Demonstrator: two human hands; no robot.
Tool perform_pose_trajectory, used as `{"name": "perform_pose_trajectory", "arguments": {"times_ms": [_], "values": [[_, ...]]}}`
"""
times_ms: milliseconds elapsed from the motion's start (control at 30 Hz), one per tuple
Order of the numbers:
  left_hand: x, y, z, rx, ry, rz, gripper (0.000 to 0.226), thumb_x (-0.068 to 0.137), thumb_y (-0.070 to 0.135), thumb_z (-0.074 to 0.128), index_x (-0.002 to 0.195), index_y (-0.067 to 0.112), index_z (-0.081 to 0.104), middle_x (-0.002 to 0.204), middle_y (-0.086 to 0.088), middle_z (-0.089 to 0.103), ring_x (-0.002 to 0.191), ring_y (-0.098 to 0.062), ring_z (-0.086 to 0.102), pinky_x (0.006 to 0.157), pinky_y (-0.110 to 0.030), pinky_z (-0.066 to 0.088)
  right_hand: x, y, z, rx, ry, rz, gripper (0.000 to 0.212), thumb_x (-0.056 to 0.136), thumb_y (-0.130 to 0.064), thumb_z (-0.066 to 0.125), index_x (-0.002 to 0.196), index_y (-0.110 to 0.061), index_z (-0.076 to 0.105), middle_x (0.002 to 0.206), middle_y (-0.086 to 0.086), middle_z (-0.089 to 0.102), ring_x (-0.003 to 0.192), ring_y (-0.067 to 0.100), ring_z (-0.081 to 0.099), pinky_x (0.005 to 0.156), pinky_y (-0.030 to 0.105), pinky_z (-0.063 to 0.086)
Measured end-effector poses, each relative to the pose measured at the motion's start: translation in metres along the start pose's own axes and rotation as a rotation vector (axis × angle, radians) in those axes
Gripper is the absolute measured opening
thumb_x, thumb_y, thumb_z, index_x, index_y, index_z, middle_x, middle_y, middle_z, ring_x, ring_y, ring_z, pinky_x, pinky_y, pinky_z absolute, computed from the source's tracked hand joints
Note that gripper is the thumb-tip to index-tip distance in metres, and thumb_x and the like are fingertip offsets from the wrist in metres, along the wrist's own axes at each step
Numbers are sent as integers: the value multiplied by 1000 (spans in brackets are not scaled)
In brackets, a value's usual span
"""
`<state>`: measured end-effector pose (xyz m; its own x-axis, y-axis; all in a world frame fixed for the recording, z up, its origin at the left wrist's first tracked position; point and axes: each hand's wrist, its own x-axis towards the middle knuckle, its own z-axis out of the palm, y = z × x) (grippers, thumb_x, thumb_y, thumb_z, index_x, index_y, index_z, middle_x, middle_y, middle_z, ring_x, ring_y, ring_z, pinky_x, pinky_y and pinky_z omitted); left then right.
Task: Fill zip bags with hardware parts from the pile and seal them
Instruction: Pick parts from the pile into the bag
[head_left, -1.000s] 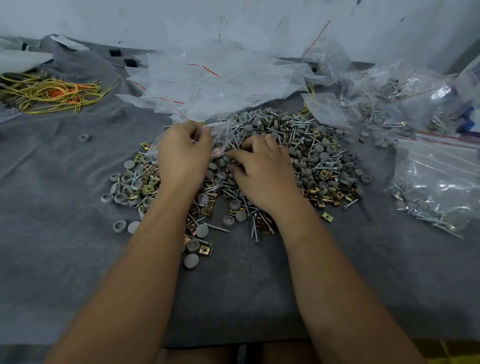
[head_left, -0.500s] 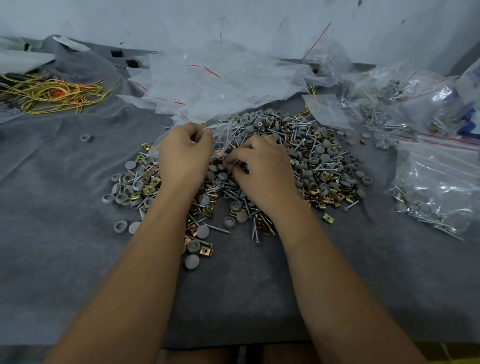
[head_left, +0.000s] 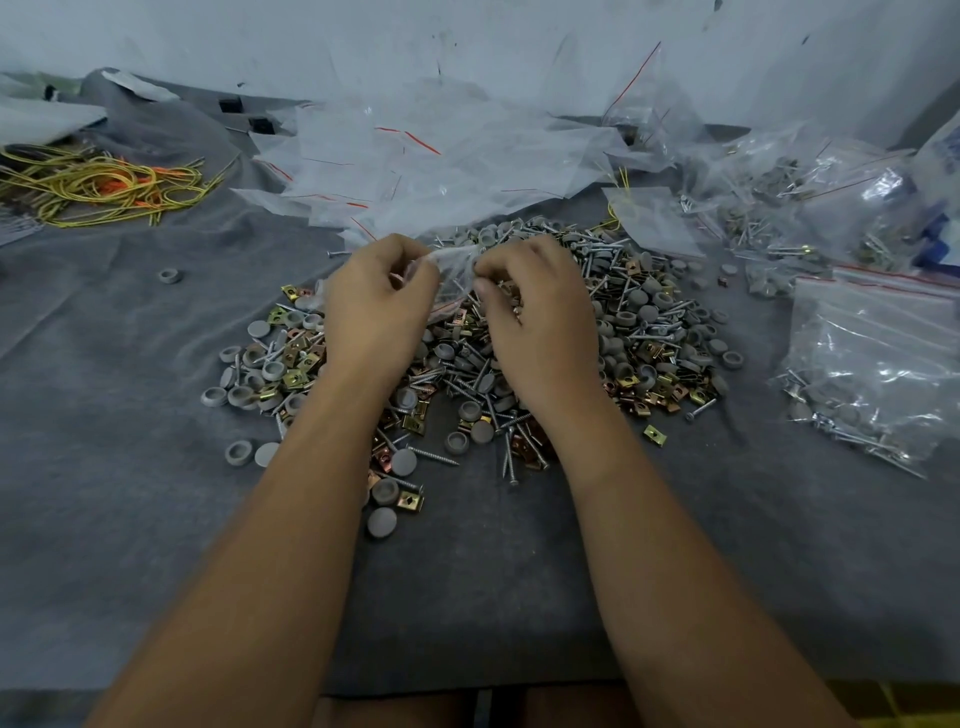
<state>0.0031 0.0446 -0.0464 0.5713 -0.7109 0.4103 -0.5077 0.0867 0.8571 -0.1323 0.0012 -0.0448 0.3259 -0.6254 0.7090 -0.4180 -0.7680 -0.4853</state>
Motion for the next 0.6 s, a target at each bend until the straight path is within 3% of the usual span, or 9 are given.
{"name": "perform_pose_trajectory", "arguments": {"times_ms": [133,300,467,600], "values": [[-2,4,1,30,-80,94,10,90,25,60,86,21,68,64,12,54,61,-5,48,61,-28,39,-2,1,1,53,-6,-1,7,85,-14,69,92,-14,68,109,5,49,95,13,50,75,25,47],[-5,10,1,-3,-133,100,13,93,19,61,90,13,72,73,-2,65,66,-10,52,62,-32,45,-2,6,4,3,-92,43,8,85,-17,68,92,-14,69,117,7,48,101,22,54,75,41,52],[-6,15,1,-44,-168,98,14,93,12,61,94,7,73,85,-11,72,79,-28,63,71,-38,53,-3,6,5,-74,-126,40,16,83,-17,68,98,-18,72,116,5,49,103,24,50,74,42,51],[-8,16,3,-48,-170,112,14,93,11,61,94,8,74,88,-8,71,82,-21,64,76,-38,53,-2,6,5,-109,-153,50,18,83,-18,67,100,-19,73,116,5,50,106,25,49,77,42,50]]}}
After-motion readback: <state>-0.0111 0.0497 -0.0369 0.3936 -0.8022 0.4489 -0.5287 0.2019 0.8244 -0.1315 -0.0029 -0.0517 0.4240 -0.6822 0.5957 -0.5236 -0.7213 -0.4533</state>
